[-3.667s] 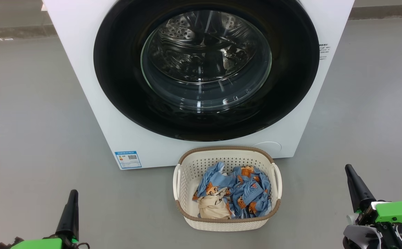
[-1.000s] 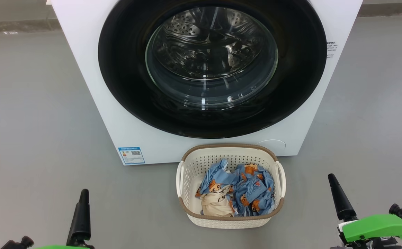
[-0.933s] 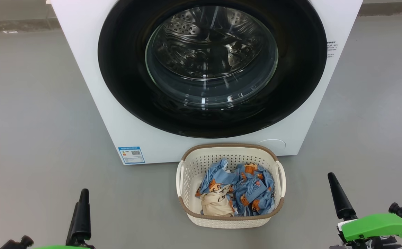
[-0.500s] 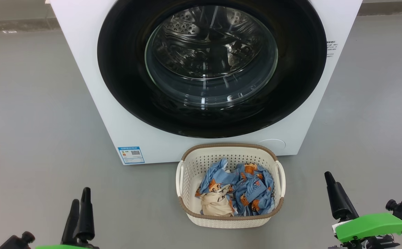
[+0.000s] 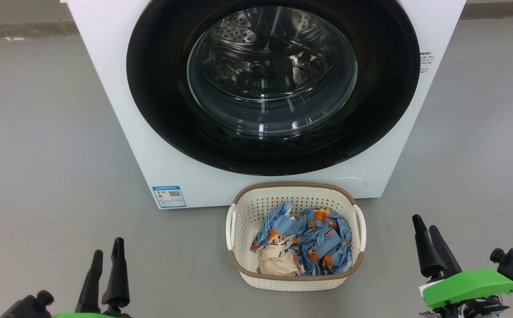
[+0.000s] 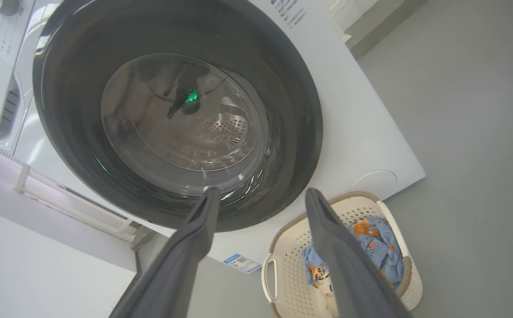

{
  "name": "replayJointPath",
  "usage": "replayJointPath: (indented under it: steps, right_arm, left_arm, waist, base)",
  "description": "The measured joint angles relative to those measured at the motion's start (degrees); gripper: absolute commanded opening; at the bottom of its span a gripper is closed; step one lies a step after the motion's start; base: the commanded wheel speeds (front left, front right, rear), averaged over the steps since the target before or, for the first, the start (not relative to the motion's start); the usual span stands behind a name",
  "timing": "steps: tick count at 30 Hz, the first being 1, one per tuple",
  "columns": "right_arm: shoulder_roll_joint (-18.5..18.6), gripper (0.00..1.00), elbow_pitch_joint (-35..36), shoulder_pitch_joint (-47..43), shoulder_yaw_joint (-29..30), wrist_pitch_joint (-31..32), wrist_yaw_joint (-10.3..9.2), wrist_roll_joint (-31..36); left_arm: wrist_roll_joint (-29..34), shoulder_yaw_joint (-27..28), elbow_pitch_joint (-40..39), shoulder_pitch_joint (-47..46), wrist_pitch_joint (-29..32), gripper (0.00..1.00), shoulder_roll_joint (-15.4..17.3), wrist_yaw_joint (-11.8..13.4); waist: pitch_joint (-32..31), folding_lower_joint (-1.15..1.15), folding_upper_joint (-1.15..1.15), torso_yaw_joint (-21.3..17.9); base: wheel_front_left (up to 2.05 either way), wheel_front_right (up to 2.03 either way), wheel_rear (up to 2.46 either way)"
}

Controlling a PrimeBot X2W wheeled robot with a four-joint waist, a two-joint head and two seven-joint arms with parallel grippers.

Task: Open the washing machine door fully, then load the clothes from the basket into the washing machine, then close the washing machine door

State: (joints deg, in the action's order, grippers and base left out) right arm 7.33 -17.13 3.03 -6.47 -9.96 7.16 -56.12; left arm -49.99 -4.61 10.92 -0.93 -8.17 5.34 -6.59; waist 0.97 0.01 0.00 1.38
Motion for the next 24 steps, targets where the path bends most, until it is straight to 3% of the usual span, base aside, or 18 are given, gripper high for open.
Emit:
replayJointPath:
  steps: [24]
  right_arm:
    - [-0.1, 1.0, 0.2, 0.0, 0.0, -2.1, 0.0, 14.9]
  left_arm:
    - [15.0, -1.0, 0.0, 0.0, -3.0, 1.0, 0.9, -0.4]
  waist:
    - [-0.9, 0.0, 0.0, 0.4]
  base:
    - [0.0, 0.0, 0.0]
